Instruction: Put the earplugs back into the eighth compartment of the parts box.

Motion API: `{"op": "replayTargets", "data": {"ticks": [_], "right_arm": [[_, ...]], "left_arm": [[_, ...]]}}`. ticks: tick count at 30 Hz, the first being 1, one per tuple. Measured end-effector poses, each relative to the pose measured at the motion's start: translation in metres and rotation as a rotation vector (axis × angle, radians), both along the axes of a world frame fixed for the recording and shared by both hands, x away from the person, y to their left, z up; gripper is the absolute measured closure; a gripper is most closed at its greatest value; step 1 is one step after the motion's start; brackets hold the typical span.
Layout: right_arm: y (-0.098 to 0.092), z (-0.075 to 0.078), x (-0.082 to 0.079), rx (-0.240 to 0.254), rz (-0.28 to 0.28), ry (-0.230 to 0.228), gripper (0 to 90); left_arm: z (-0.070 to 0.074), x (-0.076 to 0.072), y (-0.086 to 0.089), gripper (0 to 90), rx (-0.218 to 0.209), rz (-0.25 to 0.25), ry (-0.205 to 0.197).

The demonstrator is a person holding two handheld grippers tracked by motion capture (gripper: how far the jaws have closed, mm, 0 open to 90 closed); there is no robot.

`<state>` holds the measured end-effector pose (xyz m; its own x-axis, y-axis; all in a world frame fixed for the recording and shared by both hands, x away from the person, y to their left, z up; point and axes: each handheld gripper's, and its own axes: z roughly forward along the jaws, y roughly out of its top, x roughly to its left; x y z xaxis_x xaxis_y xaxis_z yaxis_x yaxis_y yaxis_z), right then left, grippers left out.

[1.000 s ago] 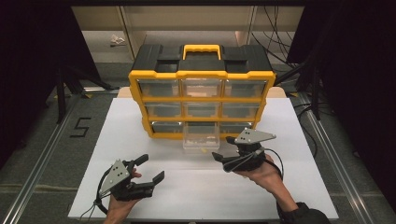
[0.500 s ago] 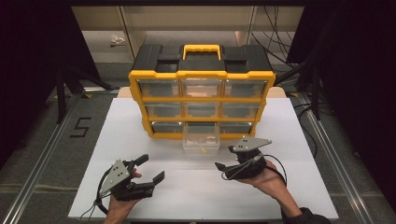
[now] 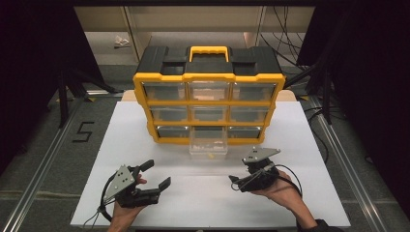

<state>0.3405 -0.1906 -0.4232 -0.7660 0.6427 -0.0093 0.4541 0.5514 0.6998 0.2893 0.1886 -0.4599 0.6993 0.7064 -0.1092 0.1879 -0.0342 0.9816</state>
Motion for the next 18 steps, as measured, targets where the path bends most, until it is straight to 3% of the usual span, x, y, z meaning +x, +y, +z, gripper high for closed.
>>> {"op": "replayTargets", "data": {"ticks": [11,18], "right_arm": [[-0.009,-0.012,0.001,-0.122,-0.007,0.061,29.2],[-0.027,-0.022,0.001,-0.159,-0.041,0.102,36.9]], "left_arm": [[0.000,0.000,-0.001,16.1,0.007,-0.003,-0.002],[0.000,-0.001,-0.002,16.1,0.013,-0.008,-0.002]]}}
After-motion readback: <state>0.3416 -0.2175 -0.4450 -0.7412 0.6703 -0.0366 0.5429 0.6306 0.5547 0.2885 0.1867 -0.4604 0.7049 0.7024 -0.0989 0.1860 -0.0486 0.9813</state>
